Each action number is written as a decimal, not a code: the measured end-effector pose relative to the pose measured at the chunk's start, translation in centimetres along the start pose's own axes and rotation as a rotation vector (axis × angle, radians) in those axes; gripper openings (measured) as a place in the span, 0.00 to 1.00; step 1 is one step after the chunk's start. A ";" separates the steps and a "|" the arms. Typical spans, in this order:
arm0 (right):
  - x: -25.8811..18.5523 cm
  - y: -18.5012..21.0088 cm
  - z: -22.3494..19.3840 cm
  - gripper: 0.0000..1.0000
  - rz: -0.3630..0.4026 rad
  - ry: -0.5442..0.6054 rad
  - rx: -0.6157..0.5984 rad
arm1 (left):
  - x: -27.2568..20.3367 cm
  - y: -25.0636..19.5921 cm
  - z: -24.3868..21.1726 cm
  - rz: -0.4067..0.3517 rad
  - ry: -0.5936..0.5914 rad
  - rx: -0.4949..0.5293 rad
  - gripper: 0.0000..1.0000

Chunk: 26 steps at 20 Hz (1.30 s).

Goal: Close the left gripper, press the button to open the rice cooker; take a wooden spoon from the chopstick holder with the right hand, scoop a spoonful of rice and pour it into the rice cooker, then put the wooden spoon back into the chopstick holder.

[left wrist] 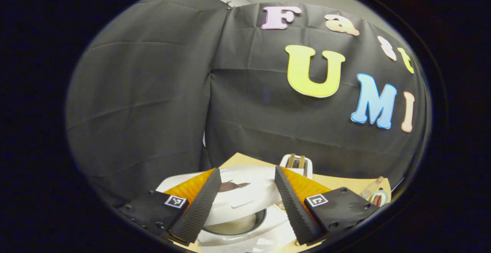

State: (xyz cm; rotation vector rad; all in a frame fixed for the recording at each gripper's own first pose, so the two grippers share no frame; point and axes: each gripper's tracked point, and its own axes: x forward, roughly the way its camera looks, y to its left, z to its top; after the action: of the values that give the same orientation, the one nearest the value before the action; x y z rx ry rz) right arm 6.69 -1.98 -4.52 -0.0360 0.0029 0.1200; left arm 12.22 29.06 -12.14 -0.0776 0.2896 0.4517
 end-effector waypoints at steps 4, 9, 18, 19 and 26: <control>-0.4 -0.4 0.0 0.98 -0.004 0.006 -0.009 | -0.6 -0.8 -2.7 -0.020 0.044 -0.017 0.98; -0.6 -0.3 -0.4 0.98 -0.006 0.024 0.000 | -1.0 -1.1 -4.7 0.010 0.074 0.029 0.96; -1.4 -0.9 -1.2 0.98 -0.014 0.051 -0.001 | -1.8 -1.2 -8.5 0.076 0.156 0.054 0.96; -1.5 -1.1 -1.2 0.98 -0.019 0.051 0.001 | -1.8 -1.0 -8.8 0.080 0.161 0.047 0.95; -2.2 -2.3 -1.6 0.98 -0.046 0.059 0.019 | -1.7 -0.9 -12.0 0.107 0.285 0.053 0.94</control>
State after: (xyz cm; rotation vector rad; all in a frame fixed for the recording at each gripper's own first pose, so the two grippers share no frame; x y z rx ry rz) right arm 4.75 -4.60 -6.04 -0.0208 0.0619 0.0730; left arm 8.04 25.84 -23.05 -0.0752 0.5871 0.5393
